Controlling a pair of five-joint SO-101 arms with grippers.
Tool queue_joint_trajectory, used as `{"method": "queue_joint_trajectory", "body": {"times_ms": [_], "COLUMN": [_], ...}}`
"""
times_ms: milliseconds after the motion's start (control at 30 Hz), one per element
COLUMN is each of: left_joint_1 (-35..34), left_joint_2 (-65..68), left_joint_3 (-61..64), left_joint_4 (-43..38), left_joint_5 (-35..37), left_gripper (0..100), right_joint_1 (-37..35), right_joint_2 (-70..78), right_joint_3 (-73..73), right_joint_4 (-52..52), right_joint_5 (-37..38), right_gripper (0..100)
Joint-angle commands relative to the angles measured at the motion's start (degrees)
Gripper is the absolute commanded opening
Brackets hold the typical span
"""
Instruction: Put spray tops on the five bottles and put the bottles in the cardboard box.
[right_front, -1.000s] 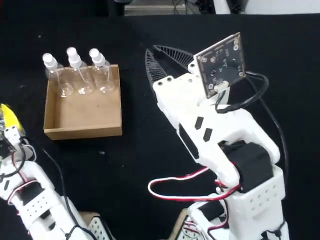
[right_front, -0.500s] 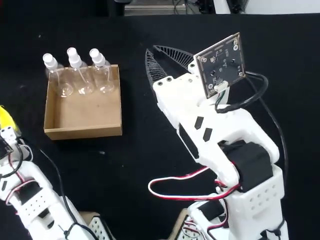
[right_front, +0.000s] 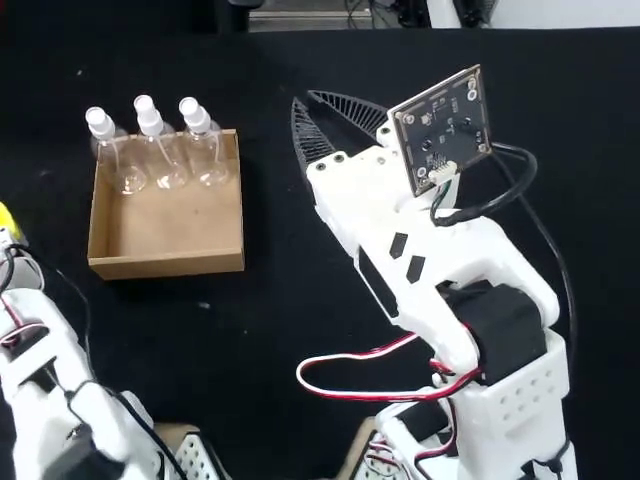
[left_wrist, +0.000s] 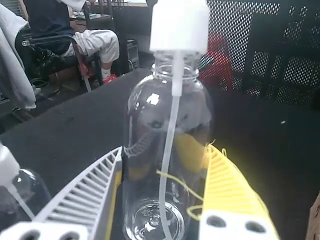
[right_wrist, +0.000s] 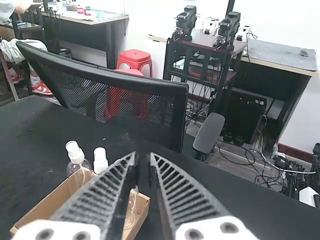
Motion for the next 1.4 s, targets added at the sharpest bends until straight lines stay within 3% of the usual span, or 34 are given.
{"method": "queue_joint_trajectory", "body": {"times_ms": [0,167,800,1367], "left_joint_1": [0.8,0.9,0.7,-2.1], "left_joint_2": [5.5,13.7,45.5,60.6], "left_joint_3": [-2.2,-2.4,-7.4,-15.6], "left_joint_4": [-7.5,-13.2,-46.9,-48.4], "left_joint_5": [-0.3,-0.3,-0.1,0.2], "left_gripper": [17,17,17,17], "right_joint_1": [0.8,0.8,0.8,0.8], "right_joint_2": [0.4,0.4,0.0,0.0], "right_joint_3": [-2.8,-2.8,-2.2,-2.2], "right_joint_4": [-1.3,-1.2,-1.5,-1.5], "right_joint_5": [-0.1,-0.1,-0.1,-0.1], "right_gripper": [1.1,1.1,1.1,1.1]}}
